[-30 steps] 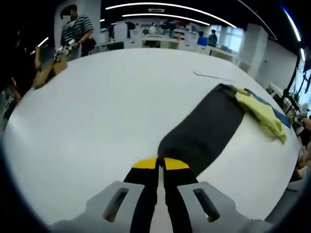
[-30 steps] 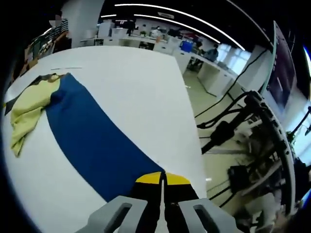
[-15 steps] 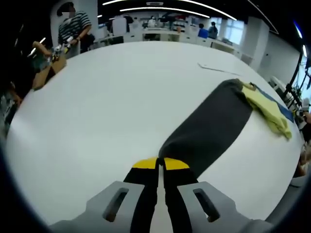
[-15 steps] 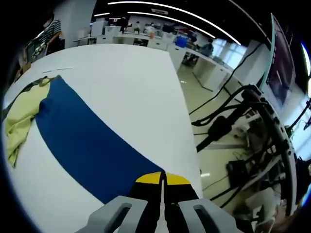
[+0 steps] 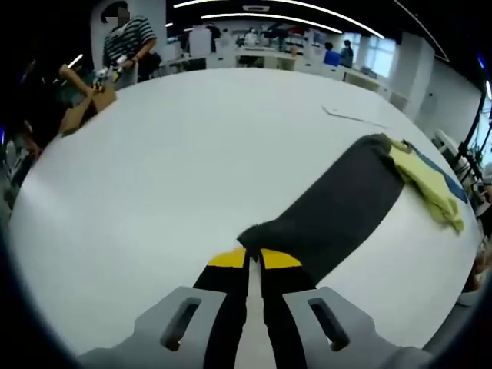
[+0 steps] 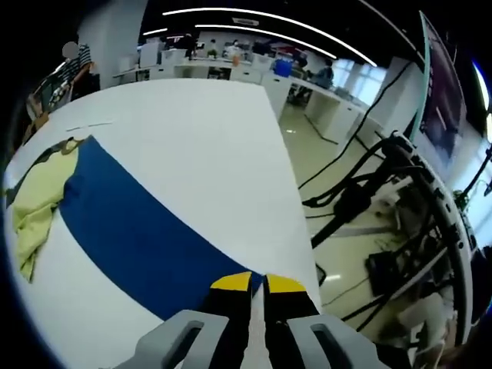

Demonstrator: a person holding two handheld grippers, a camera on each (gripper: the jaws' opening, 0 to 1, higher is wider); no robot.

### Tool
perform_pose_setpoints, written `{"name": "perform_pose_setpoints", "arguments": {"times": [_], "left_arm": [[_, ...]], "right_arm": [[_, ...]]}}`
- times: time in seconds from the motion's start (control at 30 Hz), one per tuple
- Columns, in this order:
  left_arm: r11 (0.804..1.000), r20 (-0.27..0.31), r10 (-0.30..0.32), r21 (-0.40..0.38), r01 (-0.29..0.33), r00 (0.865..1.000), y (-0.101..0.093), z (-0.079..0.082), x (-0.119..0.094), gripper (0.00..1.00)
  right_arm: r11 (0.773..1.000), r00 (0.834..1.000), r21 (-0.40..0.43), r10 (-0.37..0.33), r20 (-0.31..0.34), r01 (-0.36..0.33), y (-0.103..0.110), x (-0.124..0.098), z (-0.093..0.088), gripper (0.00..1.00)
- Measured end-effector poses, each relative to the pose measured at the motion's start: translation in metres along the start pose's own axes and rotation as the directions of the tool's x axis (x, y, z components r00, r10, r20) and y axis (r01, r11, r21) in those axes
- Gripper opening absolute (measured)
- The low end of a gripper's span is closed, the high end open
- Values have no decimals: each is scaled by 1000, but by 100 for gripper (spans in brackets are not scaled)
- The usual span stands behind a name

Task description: Fold the garment on the visible template until the final outline fits inside the template.

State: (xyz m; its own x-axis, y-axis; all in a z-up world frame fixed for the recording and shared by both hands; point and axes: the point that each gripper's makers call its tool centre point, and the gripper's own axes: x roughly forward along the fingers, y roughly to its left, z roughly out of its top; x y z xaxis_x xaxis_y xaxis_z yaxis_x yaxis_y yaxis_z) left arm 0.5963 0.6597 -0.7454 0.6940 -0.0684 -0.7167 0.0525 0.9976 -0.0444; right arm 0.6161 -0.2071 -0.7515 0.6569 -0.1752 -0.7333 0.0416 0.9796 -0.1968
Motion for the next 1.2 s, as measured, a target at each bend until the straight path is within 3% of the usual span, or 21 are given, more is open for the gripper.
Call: {"name": "perform_pose_setpoints", "arguments": {"times": [0.13,0.23,0.3,0.57,0.63,0.77,0.97,1.2], "left_arm": [[999,30,10,-32,-9,999,-1,2,-4,30],[1000,37,2,4,-2,999,-9,2,-8,44],[1000,65,-31,8,30,997,-19,4,-10,47],[993,127,-118,45,113,985,-51,5,-19,59],[989,187,-150,36,146,971,-61,12,-24,62],[983,192,-181,41,176,965,-73,8,-29,67],[970,207,-239,91,224,949,-96,6,-41,74],[952,220,-297,146,269,929,-129,-1,-52,78]], "right_arm": [[998,997,1,66,44,-66,15,-3,11,32],[990,986,13,138,96,-140,33,-7,23,44],[982,975,35,182,132,-188,44,-9,31,54],[949,934,3,310,175,-315,86,-19,43,73],[939,923,-7,340,180,-344,99,-24,44,78],[921,903,-16,386,190,-390,118,-32,46,87],[873,849,-68,486,207,-483,159,-53,50,98],[812,788,-141,584,197,-566,204,-76,52,99]]}}
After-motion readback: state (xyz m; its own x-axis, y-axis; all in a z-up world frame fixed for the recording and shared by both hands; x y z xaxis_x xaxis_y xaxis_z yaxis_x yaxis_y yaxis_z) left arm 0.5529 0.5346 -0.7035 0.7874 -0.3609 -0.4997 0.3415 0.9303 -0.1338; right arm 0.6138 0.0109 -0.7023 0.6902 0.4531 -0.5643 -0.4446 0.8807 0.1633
